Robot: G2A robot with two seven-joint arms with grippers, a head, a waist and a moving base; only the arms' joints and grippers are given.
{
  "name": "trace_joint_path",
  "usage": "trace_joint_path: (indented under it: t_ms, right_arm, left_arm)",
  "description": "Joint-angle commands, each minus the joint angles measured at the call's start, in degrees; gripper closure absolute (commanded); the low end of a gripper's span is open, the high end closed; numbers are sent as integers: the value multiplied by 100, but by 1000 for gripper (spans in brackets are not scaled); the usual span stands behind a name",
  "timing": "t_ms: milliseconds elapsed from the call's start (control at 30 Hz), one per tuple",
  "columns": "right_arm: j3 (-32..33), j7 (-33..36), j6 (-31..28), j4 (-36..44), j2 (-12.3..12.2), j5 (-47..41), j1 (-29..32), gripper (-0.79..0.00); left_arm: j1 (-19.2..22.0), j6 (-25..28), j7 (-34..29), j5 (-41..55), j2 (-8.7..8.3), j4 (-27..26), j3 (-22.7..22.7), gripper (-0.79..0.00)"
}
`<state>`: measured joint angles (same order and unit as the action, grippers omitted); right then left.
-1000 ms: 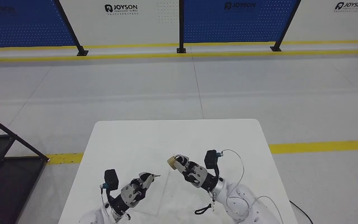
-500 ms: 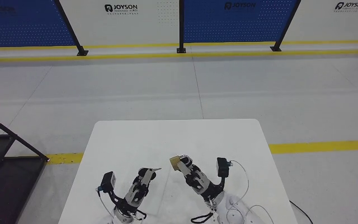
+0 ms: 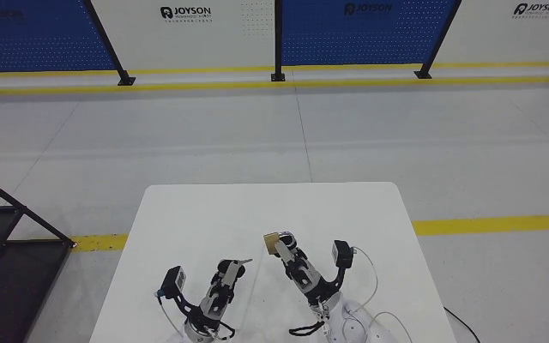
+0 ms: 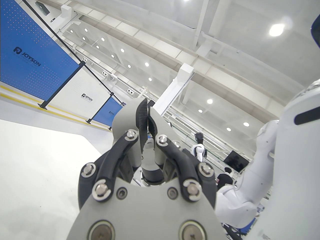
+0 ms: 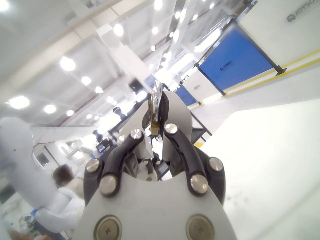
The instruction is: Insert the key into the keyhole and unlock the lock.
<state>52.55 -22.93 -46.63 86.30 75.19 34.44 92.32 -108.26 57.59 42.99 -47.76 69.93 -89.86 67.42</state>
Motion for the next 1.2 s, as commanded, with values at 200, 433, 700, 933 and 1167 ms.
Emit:
trace_joint_path:
  t_ms: [200,433,700,933,1167]
  right_arm:
    - [0,37,94,44,4,-41,7,0]
    - [-6,154,97,131,8,-86,65,0]
    - [-21,185,123,120,32,-111,52,0]
    - [0,246,105,134,35,-104,68,0]
    - [-2,298,99,155,42,-95,95,0]
  left_arm:
    - [47,-256,-135,274,31,-74,-78,0]
    - [173,-404,-199,468,99,-16,-265,0]
    - [289,-477,-78,390,181,100,-448,0]
    - [325,-466,119,265,228,145,-485,0]
    - [352,-493,193,244,264,189,-494,0]
